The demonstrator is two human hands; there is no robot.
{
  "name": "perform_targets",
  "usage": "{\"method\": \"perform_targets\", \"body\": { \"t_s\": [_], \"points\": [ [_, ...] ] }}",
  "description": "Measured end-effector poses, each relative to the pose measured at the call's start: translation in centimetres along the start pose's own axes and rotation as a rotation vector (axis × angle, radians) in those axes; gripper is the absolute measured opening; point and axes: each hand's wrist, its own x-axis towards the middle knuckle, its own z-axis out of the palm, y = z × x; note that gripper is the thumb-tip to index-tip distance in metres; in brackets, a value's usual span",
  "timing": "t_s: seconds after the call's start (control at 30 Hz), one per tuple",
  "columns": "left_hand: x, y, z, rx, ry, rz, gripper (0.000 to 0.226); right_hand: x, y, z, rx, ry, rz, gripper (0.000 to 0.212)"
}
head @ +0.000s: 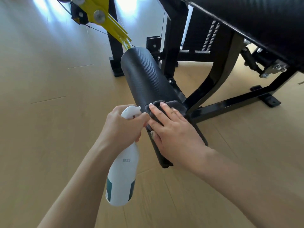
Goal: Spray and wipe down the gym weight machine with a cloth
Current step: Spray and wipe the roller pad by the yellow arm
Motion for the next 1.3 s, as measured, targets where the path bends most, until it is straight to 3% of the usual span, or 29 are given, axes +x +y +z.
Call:
{"method": "perform_targets", "body": {
  "t_s": [0.1, 0.23, 0.4, 0.6, 0.7, 0.77, 0.87, 0.97, 1.3],
  "points": [
    [-0.2, 0.0, -0.6, 0.008, 0.02, 0.008, 0.011, 3.1, -0.1, 0.1, -0.105, -0.105, 0.074, 0.052],
    [-0.2, -0.3, -0.5, 0.033, 0.0, -0.017, 0.015, 1.9, -0.2, 0.5, -0.218, -0.041, 0.017, 0.055],
    [-0.5, 0.0, 0.0, 0.034, -0.023, -0.053, 0.023, -2.9, 0.6, 0.0, -0.129, 0.004, -0.012, 0.074],
    [-0.4, -0.2, 0.5, -0.012, -0.062, -0.084, 0.022, -8.3, 0.7, -0.3, -0.098, 0.087, -0.057, 0.056],
    [-0.2, -0.4, 0.3, -0.042, -0.075, -0.112, 0.028, -6.8, 1.3, -2.7, 0.096, 0.252, 0.001, 0.032],
    [-0.1, -0.4, 0.3, -0.039, -0.078, -0.111, 0.038, -3.4, 1.4, -4.2, 0.218, 0.334, 0.115, 0.033],
    [-0.1, -0.4, 0.5, -0.07, -0.06, -0.102, 0.033, 1.9, 1.4, -3.5, 0.269, 0.197, 0.198, 0.039],
    [-0.2, -0.3, 0.5, -0.062, -0.053, -0.096, 0.026, 2.5, 1.5, -1.3, 0.129, 0.043, 0.104, 0.041],
    [-0.2, -0.4, 0.8, -0.021, -0.048, -0.054, 0.026, -6.9, 1.5, -0.5, -0.051, 0.15, -0.187, 0.039]
  ]
}}
